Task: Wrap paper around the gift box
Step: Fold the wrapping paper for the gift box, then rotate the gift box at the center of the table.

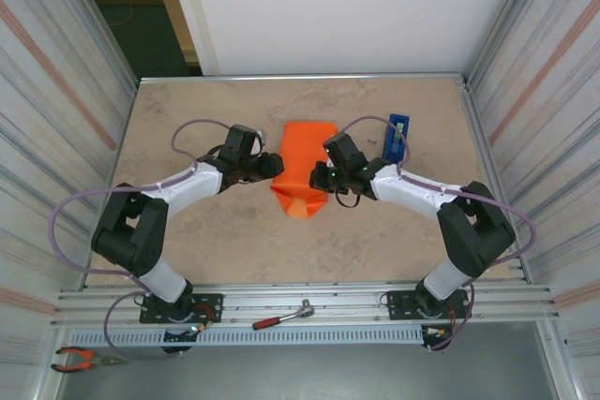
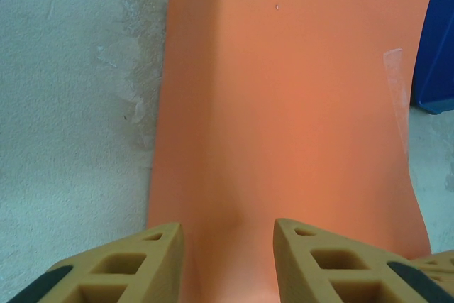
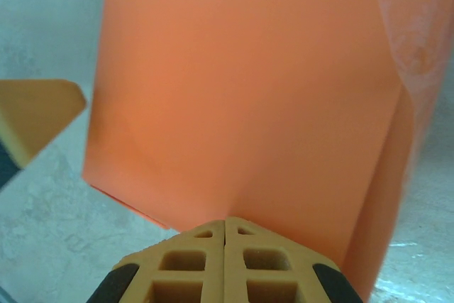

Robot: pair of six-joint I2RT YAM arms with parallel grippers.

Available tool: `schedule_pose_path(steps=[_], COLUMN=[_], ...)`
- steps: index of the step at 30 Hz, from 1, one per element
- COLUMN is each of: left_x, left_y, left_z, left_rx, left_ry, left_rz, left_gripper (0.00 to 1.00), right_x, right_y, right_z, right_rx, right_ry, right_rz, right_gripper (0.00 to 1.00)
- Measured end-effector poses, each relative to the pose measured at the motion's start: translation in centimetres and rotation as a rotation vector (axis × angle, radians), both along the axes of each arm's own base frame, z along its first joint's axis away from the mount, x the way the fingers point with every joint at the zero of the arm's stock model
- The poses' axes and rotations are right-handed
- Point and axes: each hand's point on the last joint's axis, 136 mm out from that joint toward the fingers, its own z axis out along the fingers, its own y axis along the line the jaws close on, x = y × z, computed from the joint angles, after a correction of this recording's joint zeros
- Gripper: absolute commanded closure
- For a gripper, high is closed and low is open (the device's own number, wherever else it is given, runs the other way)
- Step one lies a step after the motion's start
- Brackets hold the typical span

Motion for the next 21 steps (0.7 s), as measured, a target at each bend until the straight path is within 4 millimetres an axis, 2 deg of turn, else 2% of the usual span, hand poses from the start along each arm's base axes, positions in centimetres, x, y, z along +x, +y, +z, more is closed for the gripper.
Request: schedule_pose_path(steps=[2, 10, 14, 18, 21], left_x=[0.0, 0.0, 0.0, -0.2, -0.5], left_y=[0.0, 0.0, -0.1, 0.0, 0.0], left_z=[-0.1, -0.7, -0.7, -1.1, -1.5], left_rx=[0.001, 0.007, 0.006, 0.003, 0.002], left_ry=[0.002, 0.013, 0.012, 0.014, 0.023], left_rz=[-0.001, -0.004, -0.004, -0.007, -0.01], left_gripper=[0.61, 0.61, 0.6, 0.6, 0.6], right_x=[-0.1, 0.6, 0.7, 2.0, 3.3], right_y=[-0.4, -0.9, -1.5, -3.2, -5.1], right_z=[-0.8, -0.6, 0.2, 2.0, 2.3], right_rx=[-0.003, 0.018, 0.024, 0.046, 0.047], right_ry=[0.012, 0.013, 0.005, -0.031, -0.04], right_rz=[-0.006, -0.019, -0.031, -0.083, -0.14], right_gripper=[1.0, 1.0, 1.0, 1.0, 1.0])
